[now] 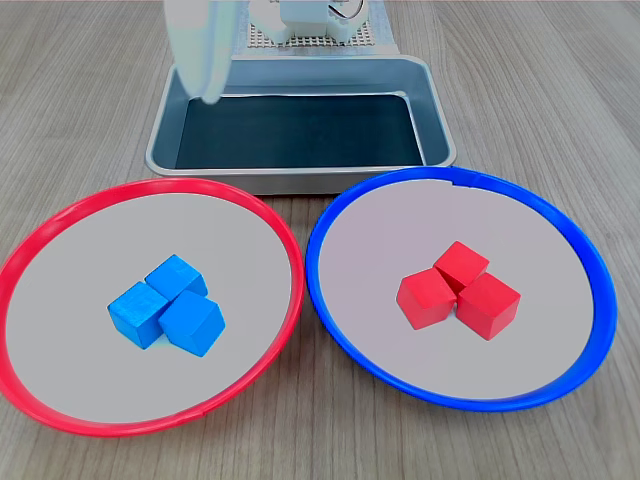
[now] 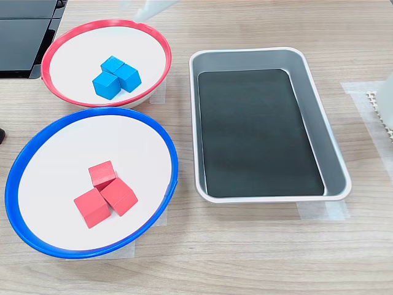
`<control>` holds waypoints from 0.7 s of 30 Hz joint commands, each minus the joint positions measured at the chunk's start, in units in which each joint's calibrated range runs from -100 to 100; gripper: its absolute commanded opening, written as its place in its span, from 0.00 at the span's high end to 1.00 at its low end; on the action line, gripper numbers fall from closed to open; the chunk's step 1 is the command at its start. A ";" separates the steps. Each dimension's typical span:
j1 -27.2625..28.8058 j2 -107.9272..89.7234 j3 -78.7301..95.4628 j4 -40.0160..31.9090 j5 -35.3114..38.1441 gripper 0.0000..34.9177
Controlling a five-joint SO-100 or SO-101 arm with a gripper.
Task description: Relocate any misplaced blocks to their matching dishes.
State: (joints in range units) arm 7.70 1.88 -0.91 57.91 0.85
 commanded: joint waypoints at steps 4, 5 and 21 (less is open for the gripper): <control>1.57 16.76 -25.26 8.25 -3.52 0.91; 1.85 18.98 -27.45 8.49 -4.05 0.89; -0.03 30.92 -36.37 14.68 -11.82 0.67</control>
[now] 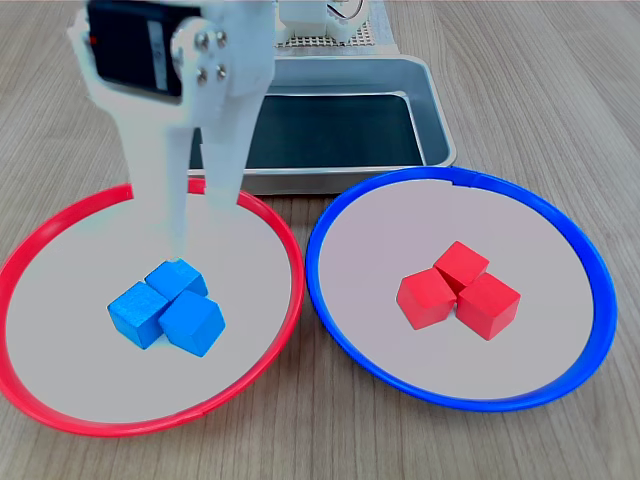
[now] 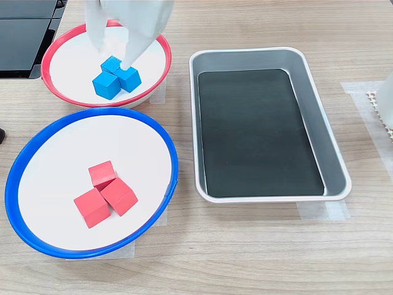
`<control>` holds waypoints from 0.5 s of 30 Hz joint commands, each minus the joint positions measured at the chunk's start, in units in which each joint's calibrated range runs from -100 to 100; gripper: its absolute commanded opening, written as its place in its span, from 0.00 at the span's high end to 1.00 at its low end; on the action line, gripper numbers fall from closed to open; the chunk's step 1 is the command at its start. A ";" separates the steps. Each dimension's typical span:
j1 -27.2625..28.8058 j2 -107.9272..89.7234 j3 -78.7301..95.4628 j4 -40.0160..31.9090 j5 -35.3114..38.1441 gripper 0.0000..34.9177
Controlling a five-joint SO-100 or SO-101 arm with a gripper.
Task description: Relocate any misplaced blocks to their matching dishes.
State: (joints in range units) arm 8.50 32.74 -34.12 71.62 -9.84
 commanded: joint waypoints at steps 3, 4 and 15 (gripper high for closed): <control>-1.30 2.36 -6.44 2.22 -1.90 0.66; -1.30 3.47 -8.17 2.63 -2.00 0.66; 0.12 9.35 -15.99 3.13 -1.03 0.65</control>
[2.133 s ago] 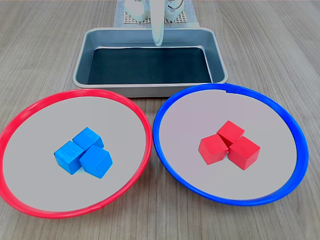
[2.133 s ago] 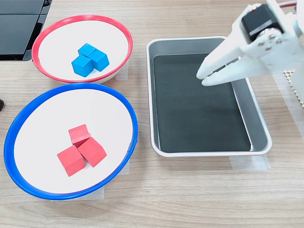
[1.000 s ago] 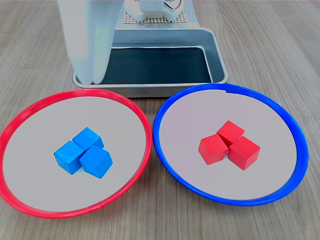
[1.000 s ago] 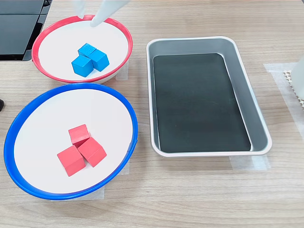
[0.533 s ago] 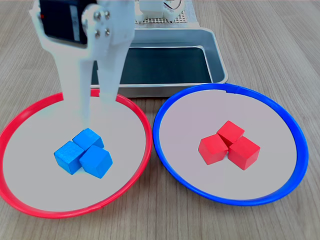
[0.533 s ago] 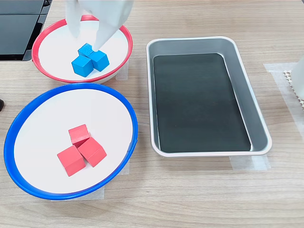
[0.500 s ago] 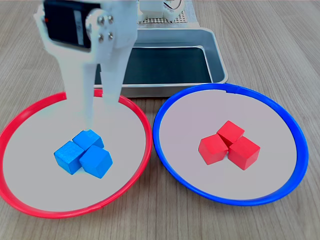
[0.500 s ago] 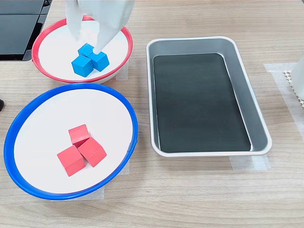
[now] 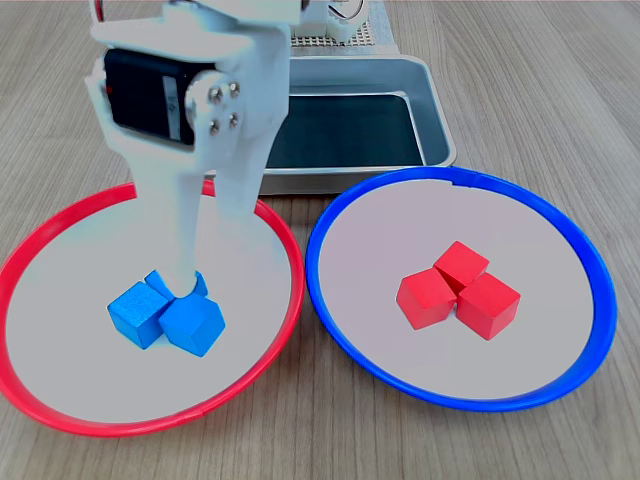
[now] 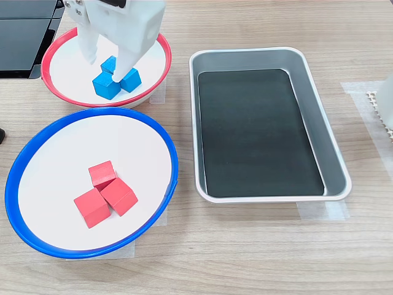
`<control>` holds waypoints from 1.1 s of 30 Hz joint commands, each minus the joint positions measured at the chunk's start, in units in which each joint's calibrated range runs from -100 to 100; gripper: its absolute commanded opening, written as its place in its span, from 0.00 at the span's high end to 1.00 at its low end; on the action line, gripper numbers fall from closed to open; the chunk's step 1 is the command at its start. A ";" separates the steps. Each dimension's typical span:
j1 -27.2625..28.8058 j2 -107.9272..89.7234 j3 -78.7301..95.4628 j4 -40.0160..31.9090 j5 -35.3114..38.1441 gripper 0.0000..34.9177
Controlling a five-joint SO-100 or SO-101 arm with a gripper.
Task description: Relocate any misplaced blocks to their matching dishes.
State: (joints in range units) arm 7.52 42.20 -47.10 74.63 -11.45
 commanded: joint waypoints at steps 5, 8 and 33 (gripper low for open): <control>1.84 1.85 -3.56 -0.22 1.42 0.62; 2.12 2.88 -3.93 -0.80 1.56 0.61; 1.75 11.40 -9.48 -3.19 2.25 0.56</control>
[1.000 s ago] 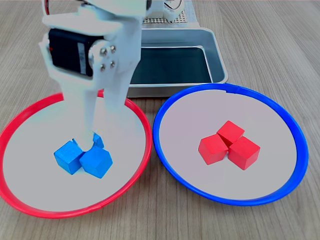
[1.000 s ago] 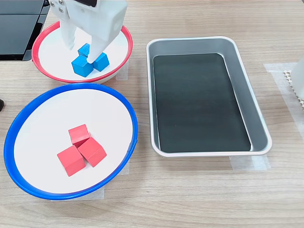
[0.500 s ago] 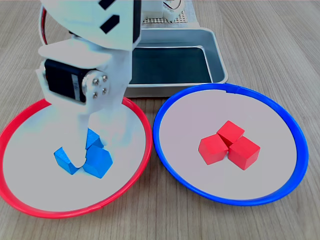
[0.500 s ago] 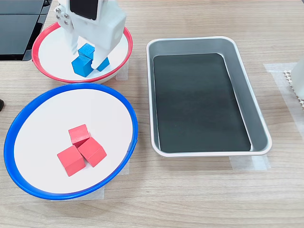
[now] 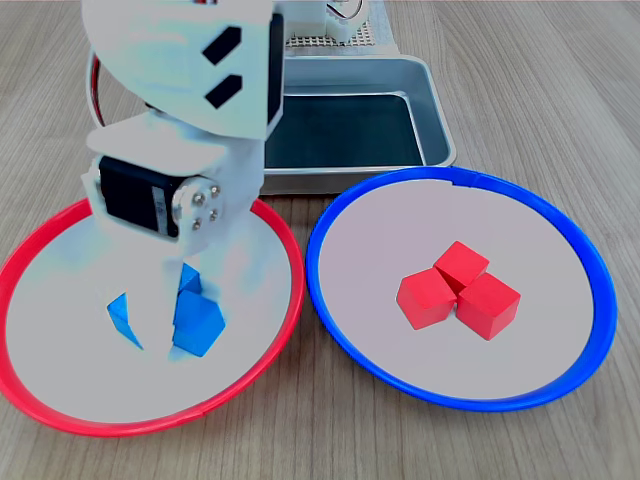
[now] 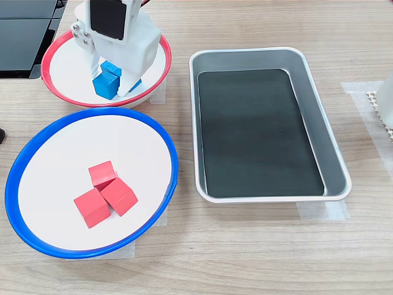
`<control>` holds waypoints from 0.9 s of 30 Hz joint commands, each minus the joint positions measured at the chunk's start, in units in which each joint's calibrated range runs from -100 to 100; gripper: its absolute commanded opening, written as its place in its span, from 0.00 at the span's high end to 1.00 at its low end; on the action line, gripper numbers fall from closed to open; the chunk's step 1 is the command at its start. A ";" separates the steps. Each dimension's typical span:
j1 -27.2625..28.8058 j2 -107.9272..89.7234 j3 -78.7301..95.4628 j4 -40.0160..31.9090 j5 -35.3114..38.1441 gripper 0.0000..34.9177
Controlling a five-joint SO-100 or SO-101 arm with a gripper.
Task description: Relocate any misplaced blocks to their matching dishes.
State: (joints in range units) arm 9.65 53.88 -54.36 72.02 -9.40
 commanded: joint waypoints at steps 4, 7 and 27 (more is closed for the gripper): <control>-0.28 0.41 -1.58 -1.33 0.29 0.55; -0.28 0.49 -0.86 -1.66 0.29 0.55; 0.94 -2.41 5.52 -4.21 -0.68 0.99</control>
State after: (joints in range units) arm 9.91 53.79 -51.18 68.92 -9.89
